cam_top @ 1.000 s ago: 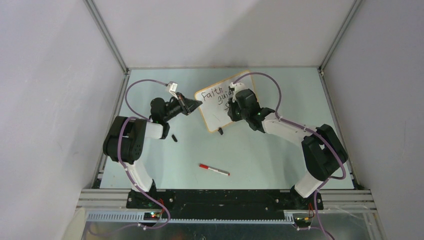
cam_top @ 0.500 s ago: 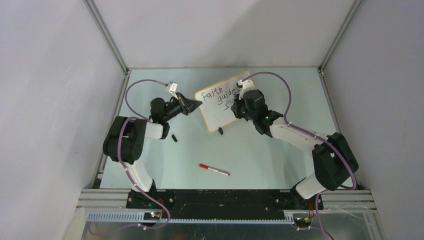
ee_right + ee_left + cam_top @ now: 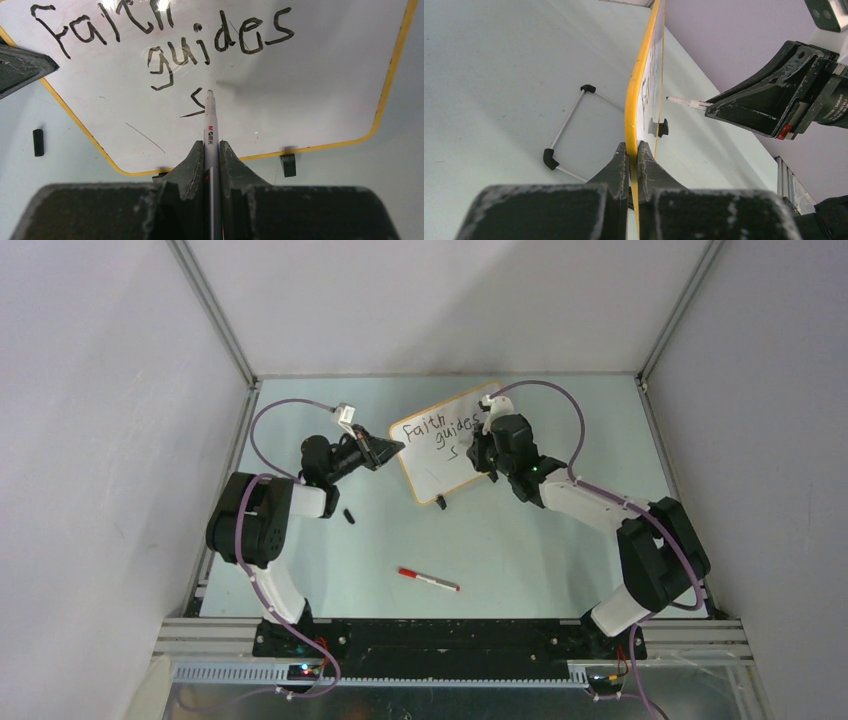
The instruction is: Write a sentence on the whiteboard
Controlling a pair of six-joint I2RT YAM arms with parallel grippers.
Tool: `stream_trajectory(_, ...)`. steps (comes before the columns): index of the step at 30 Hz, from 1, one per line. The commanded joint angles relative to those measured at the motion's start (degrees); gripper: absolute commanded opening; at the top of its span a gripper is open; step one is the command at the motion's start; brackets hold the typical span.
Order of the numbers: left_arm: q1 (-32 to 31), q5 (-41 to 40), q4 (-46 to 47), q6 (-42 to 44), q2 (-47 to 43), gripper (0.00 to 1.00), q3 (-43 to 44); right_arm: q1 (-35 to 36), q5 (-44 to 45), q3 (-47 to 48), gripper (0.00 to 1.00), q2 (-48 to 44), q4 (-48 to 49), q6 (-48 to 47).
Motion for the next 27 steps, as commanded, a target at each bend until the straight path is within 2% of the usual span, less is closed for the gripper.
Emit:
stream_trajectory(1,0.24,-1.77,-2.22,5.92,-0.91,0.00,0.23,-0.02,-0.97,3.07,0.00,1.01,0.96,0.48)
stream_trajectory(27,0.21,-1.90,-2.34,5.97,-0.99,0.00,0.15,-0.13,-0.25,4.42,0.00,3.38,-0.46,-0.34)
